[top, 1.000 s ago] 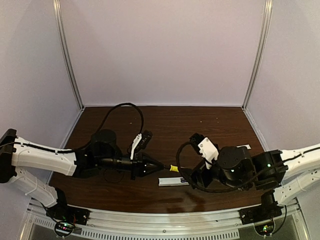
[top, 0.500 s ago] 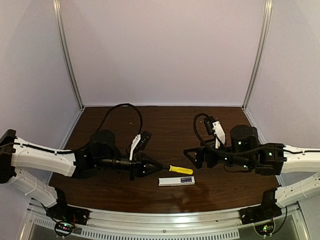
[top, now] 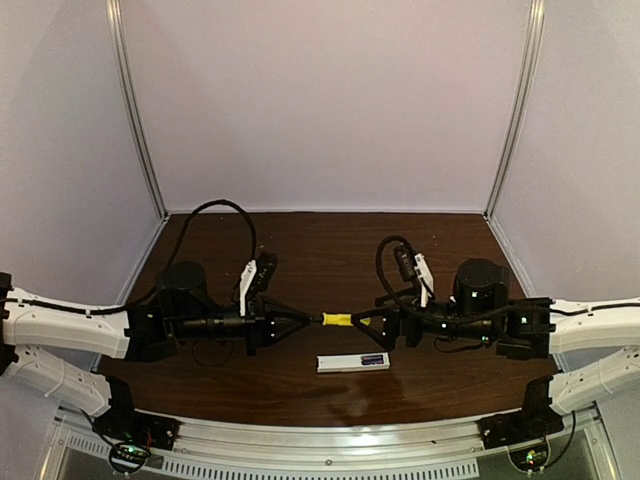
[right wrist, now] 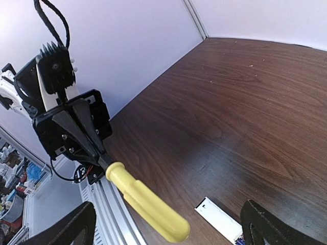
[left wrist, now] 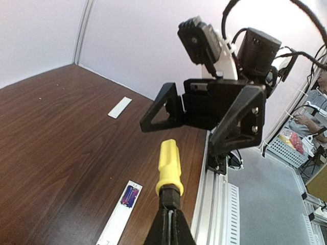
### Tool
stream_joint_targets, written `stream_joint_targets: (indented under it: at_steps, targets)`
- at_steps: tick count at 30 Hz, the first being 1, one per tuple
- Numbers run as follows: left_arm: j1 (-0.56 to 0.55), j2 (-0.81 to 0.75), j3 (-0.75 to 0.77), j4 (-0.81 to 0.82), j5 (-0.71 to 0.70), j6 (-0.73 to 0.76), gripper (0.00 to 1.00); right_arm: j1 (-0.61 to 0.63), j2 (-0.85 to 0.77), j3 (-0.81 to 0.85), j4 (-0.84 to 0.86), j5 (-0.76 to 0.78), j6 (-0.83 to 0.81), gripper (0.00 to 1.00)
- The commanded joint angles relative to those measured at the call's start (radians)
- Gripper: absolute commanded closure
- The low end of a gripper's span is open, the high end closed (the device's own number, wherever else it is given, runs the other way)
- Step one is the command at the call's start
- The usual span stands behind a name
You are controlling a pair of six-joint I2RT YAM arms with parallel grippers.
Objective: Unload the batteries from the remote control
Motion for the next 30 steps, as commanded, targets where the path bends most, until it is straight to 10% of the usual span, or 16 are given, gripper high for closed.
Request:
stream_joint_targets:
  at_steps: [1,30]
  targets:
    - [0.006,-0.071,-0.032,0.021,-0.084,0.025,1.0,-0.006,0.065,0.014,0.111,-0.094,0.029,0.01]
    - [0.022,-0.097,-0.109,0.253,0.152,-0.055,1.0,0.027,0.162,-0.013,0.434,-0.391,0.127,0.14]
